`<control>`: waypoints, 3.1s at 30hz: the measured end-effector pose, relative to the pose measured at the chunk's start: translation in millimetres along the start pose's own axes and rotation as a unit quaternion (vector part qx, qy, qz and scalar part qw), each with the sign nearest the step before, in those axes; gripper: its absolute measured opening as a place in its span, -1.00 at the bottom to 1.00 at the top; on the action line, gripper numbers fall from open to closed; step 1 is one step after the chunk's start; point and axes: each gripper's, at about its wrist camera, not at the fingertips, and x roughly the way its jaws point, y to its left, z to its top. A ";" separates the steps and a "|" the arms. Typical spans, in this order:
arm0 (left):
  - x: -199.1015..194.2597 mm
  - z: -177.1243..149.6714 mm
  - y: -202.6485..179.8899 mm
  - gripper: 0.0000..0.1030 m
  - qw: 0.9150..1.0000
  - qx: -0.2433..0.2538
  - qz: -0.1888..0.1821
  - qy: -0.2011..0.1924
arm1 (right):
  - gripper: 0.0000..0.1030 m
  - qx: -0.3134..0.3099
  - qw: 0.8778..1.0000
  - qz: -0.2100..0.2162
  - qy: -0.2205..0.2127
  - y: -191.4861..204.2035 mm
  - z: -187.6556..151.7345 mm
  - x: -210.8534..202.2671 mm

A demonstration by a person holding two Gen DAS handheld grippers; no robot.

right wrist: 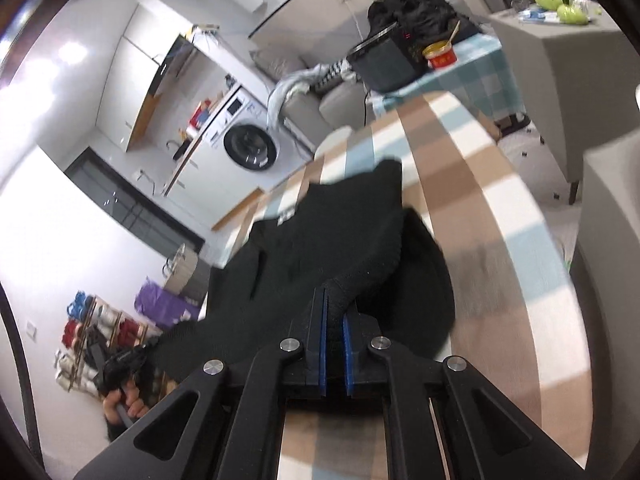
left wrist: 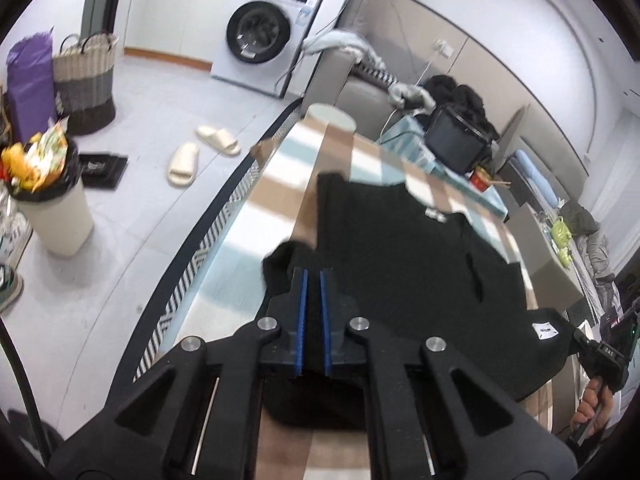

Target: Fold small clothes

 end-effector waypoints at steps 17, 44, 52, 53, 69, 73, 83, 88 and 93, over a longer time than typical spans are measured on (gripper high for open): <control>117.3 137.1 -29.6 -1.00 0.999 0.004 0.039 -0.007 | -0.89 0.082 0.993 -0.076 -0.041 -7.9 136.5 112.3; 61.4 -68.0 -7.3 -0.33 0.987 -0.025 -0.004 0.157 | -0.88 0.032 0.998 -0.054 0.007 -8.9 76.2 83.4; 63.2 -63.8 -5.8 -0.33 0.986 -0.033 0.003 0.166 | -0.88 0.035 0.998 -0.049 0.007 -11.1 75.1 81.6; 63.8 -64.1 -5.2 -0.34 0.986 -0.038 0.003 0.163 | -0.88 0.037 0.998 -0.049 0.008 -11.3 74.7 81.9; 71.9 57.1 -42.1 -0.95 0.997 -0.021 -0.067 0.013 | -0.89 0.056 0.997 -0.059 0.004 -14.3 92.2 89.6; 101.7 104.9 -36.9 -0.95 0.996 -0.031 -0.079 0.002 | -0.89 0.083 0.995 -0.056 -0.008 -17.4 111.5 94.6; 217.6 136.2 6.9 -0.90 0.989 -0.114 -0.032 0.089 | -0.72 0.158 0.980 -0.119 -0.002 -57.6 136.1 140.2; 222.0 123.0 4.3 -0.49 0.992 -0.088 -0.009 0.085 | -0.40 0.111 0.984 -0.141 0.002 -56.8 131.8 126.7; 197.3 120.5 9.1 0.07 0.995 -0.086 0.014 0.040 | -0.15 0.072 0.986 -0.148 -0.010 -55.5 123.4 108.5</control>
